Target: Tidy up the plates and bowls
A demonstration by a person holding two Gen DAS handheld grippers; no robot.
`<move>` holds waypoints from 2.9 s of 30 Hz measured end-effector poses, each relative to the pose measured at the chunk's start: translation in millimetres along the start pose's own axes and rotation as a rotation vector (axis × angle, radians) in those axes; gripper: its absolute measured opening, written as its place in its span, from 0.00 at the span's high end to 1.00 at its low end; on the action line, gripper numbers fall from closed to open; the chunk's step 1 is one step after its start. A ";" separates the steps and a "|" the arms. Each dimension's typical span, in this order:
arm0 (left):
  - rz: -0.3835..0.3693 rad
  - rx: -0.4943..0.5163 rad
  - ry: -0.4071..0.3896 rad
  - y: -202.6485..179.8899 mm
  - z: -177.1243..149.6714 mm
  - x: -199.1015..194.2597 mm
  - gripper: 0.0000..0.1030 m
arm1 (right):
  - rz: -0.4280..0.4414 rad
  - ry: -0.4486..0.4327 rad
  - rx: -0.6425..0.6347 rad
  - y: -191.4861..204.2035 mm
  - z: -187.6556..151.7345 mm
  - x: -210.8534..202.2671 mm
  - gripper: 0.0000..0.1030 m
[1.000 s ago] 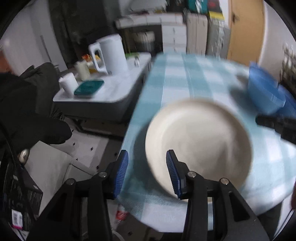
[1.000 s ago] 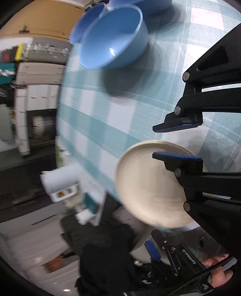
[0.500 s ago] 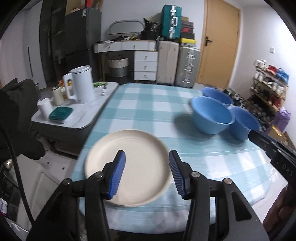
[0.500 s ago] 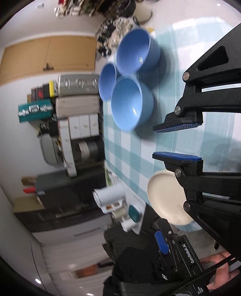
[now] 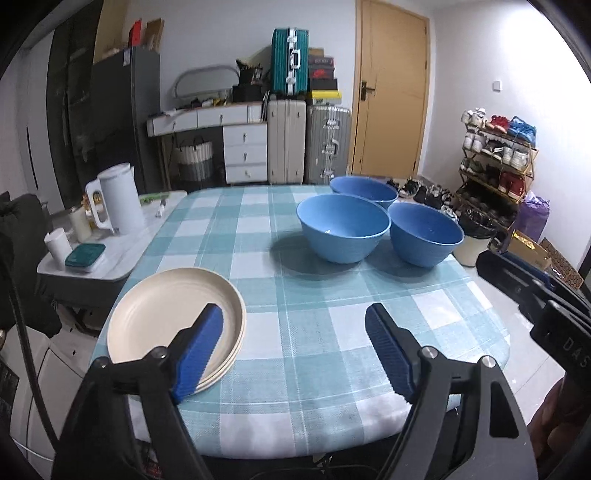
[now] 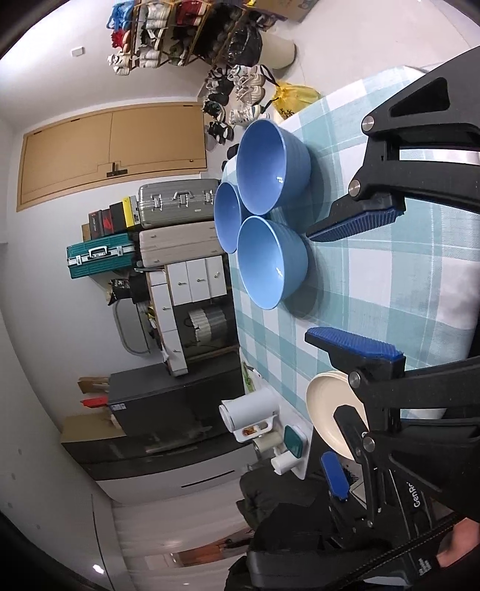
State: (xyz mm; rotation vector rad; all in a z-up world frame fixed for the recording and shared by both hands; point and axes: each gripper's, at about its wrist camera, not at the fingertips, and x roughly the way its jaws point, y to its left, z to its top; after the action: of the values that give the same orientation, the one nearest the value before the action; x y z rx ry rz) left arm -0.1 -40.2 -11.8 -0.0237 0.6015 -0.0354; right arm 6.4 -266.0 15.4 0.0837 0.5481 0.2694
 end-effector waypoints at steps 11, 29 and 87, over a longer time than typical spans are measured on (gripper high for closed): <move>0.012 -0.029 -0.011 -3.2 -13.7 -12.9 0.02 | 0.001 -0.132 -0.021 0.6 -15.3 -45.1 0.02; 0.038 -0.006 -0.044 -8.2 -18.1 -32.0 0.01 | -0.003 -0.092 -0.021 13.6 -23.2 -67.5 0.01; 0.055 0.009 0.189 -5.4 -13.8 97.1 0.01 | 0.020 0.064 0.191 -72.2 -22.0 73.2 0.01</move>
State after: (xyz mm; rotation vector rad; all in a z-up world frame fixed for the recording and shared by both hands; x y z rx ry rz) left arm 71.9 -49.6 -77.9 0.0050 0.7910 0.0135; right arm 71.5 -315.1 -51.0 0.2662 0.6362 0.2389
